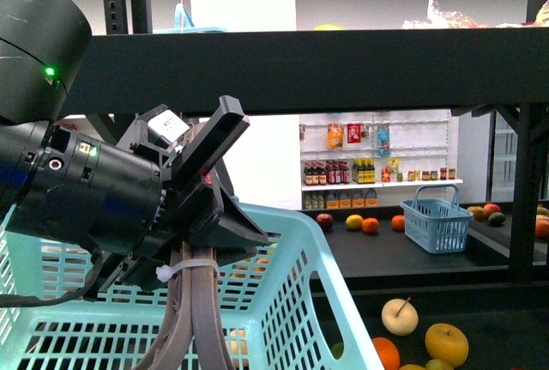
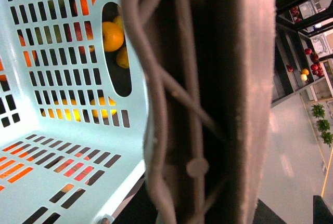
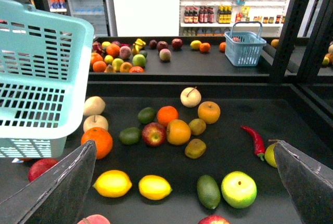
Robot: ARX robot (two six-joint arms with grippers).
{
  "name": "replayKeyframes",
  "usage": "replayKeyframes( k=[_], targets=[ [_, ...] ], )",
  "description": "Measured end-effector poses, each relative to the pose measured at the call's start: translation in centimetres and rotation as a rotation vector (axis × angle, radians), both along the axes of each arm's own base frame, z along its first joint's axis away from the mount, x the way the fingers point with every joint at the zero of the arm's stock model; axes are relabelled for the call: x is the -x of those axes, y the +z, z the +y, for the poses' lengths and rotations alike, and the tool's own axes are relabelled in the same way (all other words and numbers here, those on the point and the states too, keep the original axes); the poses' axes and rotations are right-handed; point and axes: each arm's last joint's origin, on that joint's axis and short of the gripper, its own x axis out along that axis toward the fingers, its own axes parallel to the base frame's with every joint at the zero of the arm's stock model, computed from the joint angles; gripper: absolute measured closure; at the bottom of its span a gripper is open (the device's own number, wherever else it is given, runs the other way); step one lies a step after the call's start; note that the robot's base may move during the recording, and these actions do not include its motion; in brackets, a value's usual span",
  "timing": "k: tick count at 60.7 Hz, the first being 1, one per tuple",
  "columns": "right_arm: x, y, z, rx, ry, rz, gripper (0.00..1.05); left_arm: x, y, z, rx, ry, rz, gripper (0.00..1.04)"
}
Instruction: Pick lemon from shelf
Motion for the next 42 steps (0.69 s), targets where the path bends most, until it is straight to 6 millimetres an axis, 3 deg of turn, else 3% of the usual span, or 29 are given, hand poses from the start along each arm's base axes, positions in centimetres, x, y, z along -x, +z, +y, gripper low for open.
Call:
replayKeyframes(
  k=[4, 7, 13, 18, 22, 27, 31, 42],
  targets=[
    [0.0, 0.0, 0.0, 0.001, -0.004, 0.002, 0.02, 0.0, -0.2, -0.3, -0.004, -0.007, 0.005, 0.91],
    [-0.2, -0.4, -0.1, 0.017, -0.116, 0.087, 0.02, 0.0, -0.4, -0.5, -0.005, -0.014, 0.010, 0.91],
    [-2.2, -0.1, -0.7, -0.021, -0.152, 0.241, 0.02, 0.0, -0.4, -0.6, -0.004, -0.018, 0.010, 0.91],
    [-6.2, 1.0, -1.7, -0.068, -0.118, 0.338, 0.02, 0.0, -0.4, -0.6, -0.005, -0.019, 0.010, 0.91],
    [-10.0, 0.8, -2.2, -0.071, -0.095, 0.417, 0.02, 0.0, -0.4, -0.6, -0.008, -0.014, 0.009, 0.92],
    [-14.0, -0.8, -2.6, -0.055, -0.019, 0.510, 0.02, -0.1, -0.4, -0.6, -0.009, -0.011, 0.008, 0.92],
    [-17.2, -3.4, -3.2, -0.011, 0.037, 0.580, 0.02, 0.0, -0.4, -0.7, -0.007, -0.017, 0.009, 0.92],
    [-22.3, -8.2, -5.0, 0.078, 0.184, 0.674, 0.02, 0.0, -0.4, -0.6, -0.007, -0.017, 0.009, 0.92]
  ],
)
